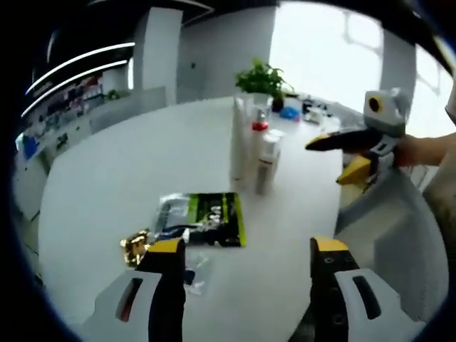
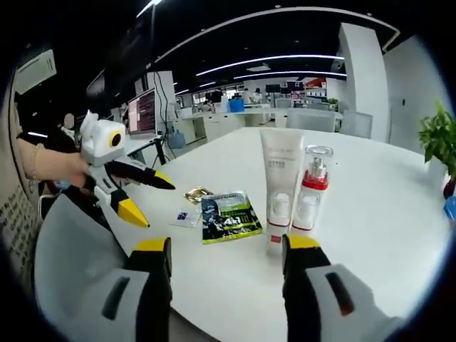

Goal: Arrange the skincare products in the storage area until every visible bottle or jar stands upright without overlapping.

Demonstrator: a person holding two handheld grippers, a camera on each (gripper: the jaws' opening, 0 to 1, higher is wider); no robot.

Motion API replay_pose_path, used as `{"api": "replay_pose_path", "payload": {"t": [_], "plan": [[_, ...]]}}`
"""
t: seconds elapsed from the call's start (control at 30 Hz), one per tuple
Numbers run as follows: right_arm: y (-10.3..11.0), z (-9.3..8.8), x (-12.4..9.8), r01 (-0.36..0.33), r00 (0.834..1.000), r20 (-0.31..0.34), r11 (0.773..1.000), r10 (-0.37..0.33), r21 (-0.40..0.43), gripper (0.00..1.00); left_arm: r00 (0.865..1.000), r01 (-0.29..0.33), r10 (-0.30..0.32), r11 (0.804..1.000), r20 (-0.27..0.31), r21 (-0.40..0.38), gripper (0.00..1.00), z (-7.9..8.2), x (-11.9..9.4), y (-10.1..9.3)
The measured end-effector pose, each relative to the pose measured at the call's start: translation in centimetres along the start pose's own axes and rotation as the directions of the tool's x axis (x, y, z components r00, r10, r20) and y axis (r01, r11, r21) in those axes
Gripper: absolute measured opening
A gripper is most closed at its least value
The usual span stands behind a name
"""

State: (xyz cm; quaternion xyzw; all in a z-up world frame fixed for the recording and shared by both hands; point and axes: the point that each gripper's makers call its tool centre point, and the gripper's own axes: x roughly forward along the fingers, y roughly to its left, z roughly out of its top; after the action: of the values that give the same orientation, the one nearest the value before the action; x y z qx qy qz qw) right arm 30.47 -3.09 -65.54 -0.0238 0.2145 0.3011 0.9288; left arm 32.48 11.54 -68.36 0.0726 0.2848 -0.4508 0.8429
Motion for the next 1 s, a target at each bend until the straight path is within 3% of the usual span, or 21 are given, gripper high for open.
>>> {"api": "replay_pose_path", "payload": {"t": [0.37,0.73,1.0], "plan": [[0.7,0.3,-0.5,-0.009,1.000,0.010,1.000,0.009,0.001,0.70,0.993,-0.108,0.112,0.989,0.035,-0.099,0.79,-1.8,-4.3,0.9],[1.2,0.5,-1.4,-0.003,1.000,0.026,1.000,0.003,0.005,0.72,0.975,-0.214,0.222,0.966,0.035,-0.147,0.90,-3.9,-7.4,1.7],[1.2,0.3,-1.5,0.002,1.000,0.027,1.000,-0.002,-0.004,0.74,0.960,-0.263,0.275,0.952,0.056,-0.156,0.95,-3.2,-8.4,2.0]]}}
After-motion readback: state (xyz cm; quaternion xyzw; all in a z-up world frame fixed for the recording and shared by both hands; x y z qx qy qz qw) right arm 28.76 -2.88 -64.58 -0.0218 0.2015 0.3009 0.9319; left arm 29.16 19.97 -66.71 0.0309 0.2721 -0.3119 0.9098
